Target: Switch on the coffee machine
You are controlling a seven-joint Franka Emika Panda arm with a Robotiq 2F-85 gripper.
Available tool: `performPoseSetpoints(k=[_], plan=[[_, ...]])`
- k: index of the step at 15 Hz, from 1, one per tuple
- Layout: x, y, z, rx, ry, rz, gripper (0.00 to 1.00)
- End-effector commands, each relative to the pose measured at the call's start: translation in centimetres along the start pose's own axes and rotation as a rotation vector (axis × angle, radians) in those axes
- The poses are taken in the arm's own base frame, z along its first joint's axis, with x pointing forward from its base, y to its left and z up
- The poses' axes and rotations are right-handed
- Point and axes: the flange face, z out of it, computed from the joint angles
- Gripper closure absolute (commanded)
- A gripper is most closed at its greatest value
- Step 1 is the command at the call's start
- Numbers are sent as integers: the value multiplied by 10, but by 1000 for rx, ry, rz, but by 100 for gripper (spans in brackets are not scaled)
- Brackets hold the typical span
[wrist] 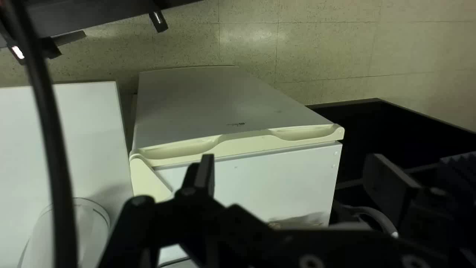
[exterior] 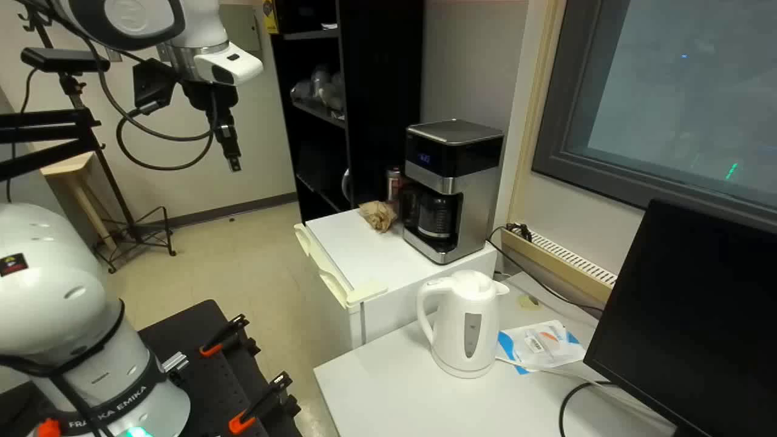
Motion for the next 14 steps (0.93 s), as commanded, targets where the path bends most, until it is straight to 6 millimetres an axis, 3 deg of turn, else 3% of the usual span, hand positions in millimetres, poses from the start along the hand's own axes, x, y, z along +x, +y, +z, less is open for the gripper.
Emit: performPoseSetpoints(k=[1, 6, 14], plan=[[0, 0, -1, -1, -1, 0, 0], [0, 0, -1, -1, -1, 0, 0], [48, 1, 15, -146, 120, -98, 0]])
